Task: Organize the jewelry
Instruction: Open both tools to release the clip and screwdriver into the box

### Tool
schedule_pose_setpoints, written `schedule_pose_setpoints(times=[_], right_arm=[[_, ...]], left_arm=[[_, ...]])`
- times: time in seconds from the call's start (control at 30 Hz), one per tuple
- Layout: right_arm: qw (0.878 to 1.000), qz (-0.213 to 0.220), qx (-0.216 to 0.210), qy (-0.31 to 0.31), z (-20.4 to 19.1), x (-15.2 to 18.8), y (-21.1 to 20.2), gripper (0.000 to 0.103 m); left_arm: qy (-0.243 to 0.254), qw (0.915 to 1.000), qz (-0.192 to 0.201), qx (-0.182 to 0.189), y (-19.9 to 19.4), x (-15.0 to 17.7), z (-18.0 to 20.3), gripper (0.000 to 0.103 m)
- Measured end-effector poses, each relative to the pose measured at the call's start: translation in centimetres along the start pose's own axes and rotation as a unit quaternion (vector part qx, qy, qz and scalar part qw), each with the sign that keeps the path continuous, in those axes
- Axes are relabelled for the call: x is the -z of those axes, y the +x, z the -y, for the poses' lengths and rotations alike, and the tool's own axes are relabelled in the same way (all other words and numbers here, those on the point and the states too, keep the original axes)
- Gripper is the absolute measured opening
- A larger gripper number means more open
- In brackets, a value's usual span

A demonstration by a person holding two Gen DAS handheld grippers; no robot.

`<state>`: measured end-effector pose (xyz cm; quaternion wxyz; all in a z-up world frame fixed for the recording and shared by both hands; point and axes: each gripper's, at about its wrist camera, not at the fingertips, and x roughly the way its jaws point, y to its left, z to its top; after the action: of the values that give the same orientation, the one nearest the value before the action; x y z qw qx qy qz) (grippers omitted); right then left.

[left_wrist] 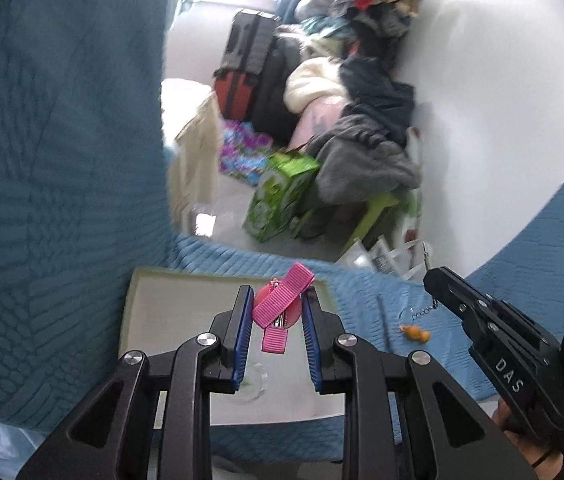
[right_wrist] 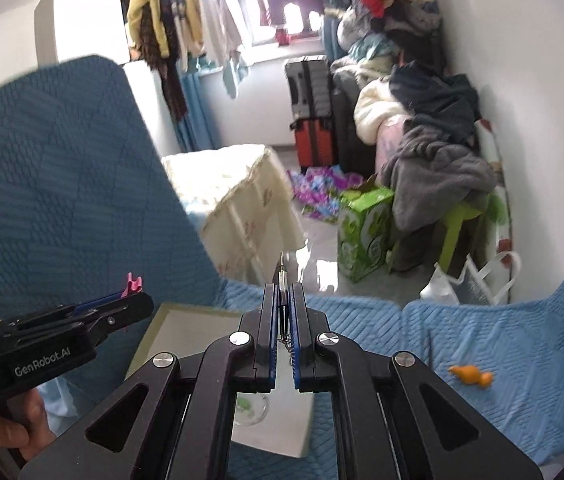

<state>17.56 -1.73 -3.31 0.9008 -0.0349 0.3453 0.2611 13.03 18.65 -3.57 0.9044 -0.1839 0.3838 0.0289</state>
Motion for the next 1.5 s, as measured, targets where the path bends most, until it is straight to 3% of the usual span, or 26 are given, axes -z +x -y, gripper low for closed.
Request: schedule_pose_setpoints(times=[0.33,0.8,1.0,1.07,1.1,1.13,1.17,1.5], right_arm=[[0.998,-0.063,-0.008,-0.007,-1.7,4.6,4.5,0.004],[0.992,-0.127,-0.005,0.016,-1.2,7.8,7.6,0.004],[0.992,-0.124,-0.023,0.009,-1.3,7.1,6.6,0.007],[0.993,-0.118,-0.028,0.008,-1.2,6.6,6.1,0.009],[0.993,-0.112,-0.029,0.008,-1.1,6.3,5.5,0.015],[0.994,-0.107,-0.031,0.009,-0.9,5.9,5.2,0.024],[0.994,-0.101,-0.033,0.011,-0.6,5.5,4.6,0.026],[0.999,-0.003,-0.037,-0.009,1.8,0.8,-3.6,0.026]], left_arm=[[-0.021,0.9987,-0.043,-0.016,3.8,3.7,-3.8,0.024],[-0.009,0.9951,-0.093,-0.034,7.4,6.0,-4.3,0.024],[0.0,0.9961,-0.075,-0.046,5.9,4.9,-3.6,0.027],[0.0,0.9965,-0.067,-0.05,5.1,4.4,-3.3,0.054],[0.0,0.9967,-0.06,-0.055,4.7,4.2,-3.0,0.059],[0.0,0.9969,-0.053,-0.059,4.2,4.0,-2.9,0.061],[0.0,0.9971,-0.045,-0.062,3.5,3.8,-2.7,0.061],[0.0,0.9975,0.042,-0.056,-3.4,1.8,1.2,0.061]])
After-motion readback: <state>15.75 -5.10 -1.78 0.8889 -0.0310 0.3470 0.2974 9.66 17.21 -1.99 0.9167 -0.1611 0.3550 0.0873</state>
